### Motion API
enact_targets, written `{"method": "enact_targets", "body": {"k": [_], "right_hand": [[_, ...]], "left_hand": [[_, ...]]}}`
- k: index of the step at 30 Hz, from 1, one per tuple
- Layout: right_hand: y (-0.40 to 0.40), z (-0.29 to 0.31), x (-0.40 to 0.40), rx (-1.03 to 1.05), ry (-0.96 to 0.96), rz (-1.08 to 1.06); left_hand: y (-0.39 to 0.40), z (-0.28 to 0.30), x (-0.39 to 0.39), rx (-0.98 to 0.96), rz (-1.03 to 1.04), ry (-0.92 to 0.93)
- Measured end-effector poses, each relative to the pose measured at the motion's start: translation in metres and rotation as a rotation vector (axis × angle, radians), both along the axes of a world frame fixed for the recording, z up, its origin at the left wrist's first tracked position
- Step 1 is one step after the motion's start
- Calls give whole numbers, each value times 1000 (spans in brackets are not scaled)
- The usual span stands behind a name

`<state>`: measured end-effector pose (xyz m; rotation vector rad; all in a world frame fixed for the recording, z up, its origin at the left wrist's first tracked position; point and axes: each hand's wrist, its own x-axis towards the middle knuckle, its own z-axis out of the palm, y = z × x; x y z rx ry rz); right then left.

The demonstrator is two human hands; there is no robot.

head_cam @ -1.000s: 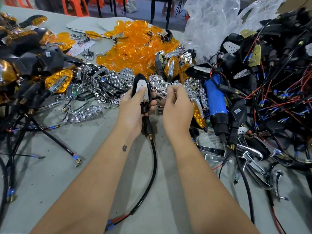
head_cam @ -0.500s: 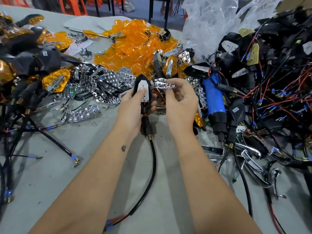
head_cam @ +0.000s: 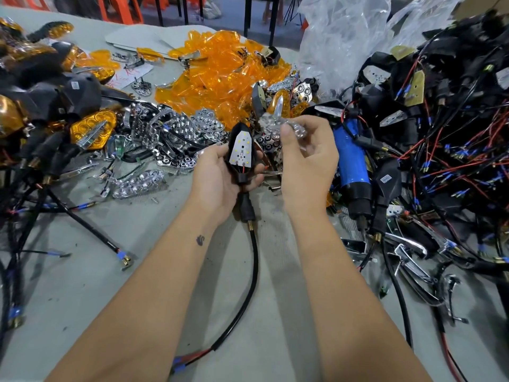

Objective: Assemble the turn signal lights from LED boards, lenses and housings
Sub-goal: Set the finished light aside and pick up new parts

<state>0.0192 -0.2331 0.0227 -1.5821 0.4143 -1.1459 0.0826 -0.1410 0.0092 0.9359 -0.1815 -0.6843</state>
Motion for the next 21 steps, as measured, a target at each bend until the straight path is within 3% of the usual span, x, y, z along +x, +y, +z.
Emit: {"method": "enact_targets", "body": {"k": [4,10,21], "right_hand": [[-6,2,-2,66,41,125],[-4,0,-3,128,146,281],[-5,-4,0,-89,246,141]], "left_hand": [[0,-2,2,18,-20,34],[-1,-4,0,63,-64,-67],[-1,-6,0,45,-190,-148]]}}
